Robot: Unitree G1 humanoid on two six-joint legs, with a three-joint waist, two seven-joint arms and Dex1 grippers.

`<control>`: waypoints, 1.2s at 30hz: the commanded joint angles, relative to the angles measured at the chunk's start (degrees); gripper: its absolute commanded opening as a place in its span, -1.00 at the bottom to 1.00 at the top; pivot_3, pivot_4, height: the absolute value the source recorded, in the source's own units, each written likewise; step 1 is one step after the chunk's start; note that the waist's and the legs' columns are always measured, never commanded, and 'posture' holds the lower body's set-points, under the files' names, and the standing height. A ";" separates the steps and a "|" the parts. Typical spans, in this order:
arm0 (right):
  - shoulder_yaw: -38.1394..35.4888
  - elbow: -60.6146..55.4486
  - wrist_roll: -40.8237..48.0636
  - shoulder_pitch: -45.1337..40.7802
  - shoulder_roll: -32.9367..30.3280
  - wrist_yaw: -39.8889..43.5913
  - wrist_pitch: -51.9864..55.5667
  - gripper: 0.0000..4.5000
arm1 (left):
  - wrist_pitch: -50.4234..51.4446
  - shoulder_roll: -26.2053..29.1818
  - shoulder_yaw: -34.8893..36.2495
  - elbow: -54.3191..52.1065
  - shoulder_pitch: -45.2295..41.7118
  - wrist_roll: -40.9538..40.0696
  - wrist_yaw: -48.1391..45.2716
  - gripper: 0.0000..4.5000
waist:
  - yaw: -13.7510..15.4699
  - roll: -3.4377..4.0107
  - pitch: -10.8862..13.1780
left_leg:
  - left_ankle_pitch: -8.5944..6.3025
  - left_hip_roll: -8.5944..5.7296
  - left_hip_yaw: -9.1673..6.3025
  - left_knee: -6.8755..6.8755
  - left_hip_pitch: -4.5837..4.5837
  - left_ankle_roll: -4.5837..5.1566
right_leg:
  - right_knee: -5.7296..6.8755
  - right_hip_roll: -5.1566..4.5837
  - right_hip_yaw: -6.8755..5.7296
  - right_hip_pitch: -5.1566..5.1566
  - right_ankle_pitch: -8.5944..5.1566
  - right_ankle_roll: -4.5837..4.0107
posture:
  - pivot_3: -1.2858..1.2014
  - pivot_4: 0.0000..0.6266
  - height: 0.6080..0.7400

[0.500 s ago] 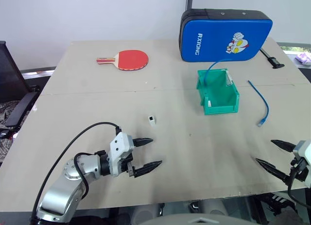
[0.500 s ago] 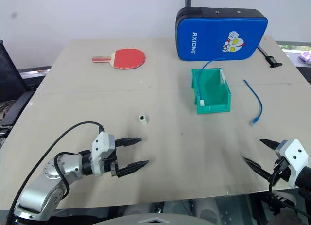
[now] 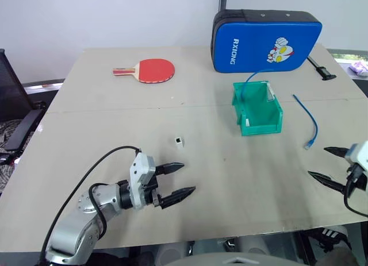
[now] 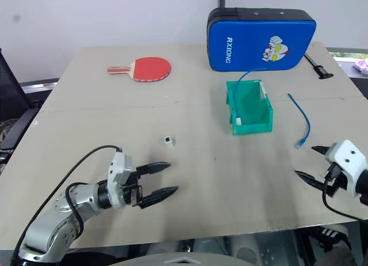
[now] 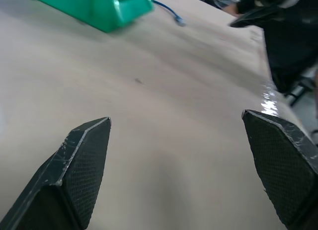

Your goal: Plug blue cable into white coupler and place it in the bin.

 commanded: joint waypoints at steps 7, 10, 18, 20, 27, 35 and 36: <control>29.08 40.08 -24.85 -39.87 -7.27 13.56 -36.17 0.18 | -2.19 1.49 -3.65 -10.88 -1.34 3.66 1.33 1.00 | -0.28 0.07 0.35 | 0.00 0.02 0.31 -0.02 0.18 0.01 | 0.01 0.10 0.30 -0.01 0.02 0.00 | 0.03 -0.52 1.00; 35.85 51.93 -31.12 -51.05 -4.31 14.19 -44.37 0.18 | -1.26 1.64 -3.42 -11.76 -1.80 3.07 2.51 1.00 | -0.18 0.12 0.40 | 0.00 0.03 0.33 -0.06 0.13 0.01 | 0.01 0.18 0.31 -0.05 0.06 -0.08 | 0.03 -0.52 1.00; 50.09 75.59 -46.75 -70.38 3.81 10.36 -57.30 -0.06 | -0.15 0.82 -3.12 -13.88 -0.19 2.51 6.28 1.00 | -0.40 0.08 0.47 | -0.07 0.09 0.60 -0.19 0.10 0.13 | -0.07 0.13 0.62 -0.21 0.17 -0.29 | 0.03 -0.52 1.00; 51.01 78.25 -47.52 -72.12 5.76 9.96 -58.02 -0.44 | 0.11 0.76 -3.05 -14.58 0.07 2.71 7.42 1.00 | -0.41 -0.16 0.43 | -0.07 0.09 0.66 -0.18 0.17 0.13 | -0.08 0.09 0.66 -0.16 0.18 -0.30 | 0.03 -0.52 1.00; 44.37 78.69 -37.43 -72.92 10.81 19.43 -51.63 -0.97 | 1.09 0.89 -3.40 -16.09 0.06 3.41 10.35 1.00 | -1.86 -0.52 0.38 | -0.08 0.16 0.72 0.04 0.45 0.14 | -0.02 -0.01 0.69 0.15 0.39 -0.46 | 0.03 -0.52 1.00; 39.71 16.88 -20.56 -50.24 8.27 31.69 2.17 -0.97 | -0.96 0.20 -5.00 -13.61 -0.20 8.02 12.12 1.00 | -0.28 0.12 0.52 | -0.08 0.45 0.27 -0.07 0.29 0.13 | 0.06 0.08 0.43 0.08 0.40 -0.50 | 0.03 -0.52 1.00; 40.86 10.63 -21.43 -48.31 9.62 29.70 8.14 -0.97 | -0.99 0.55 -5.43 -12.98 -0.22 9.21 12.18 1.00 | -0.28 0.13 0.51 | -0.08 0.49 0.24 -0.07 0.11 0.13 | 0.09 0.06 0.39 -0.15 0.52 -0.31 | 0.03 -0.52 1.00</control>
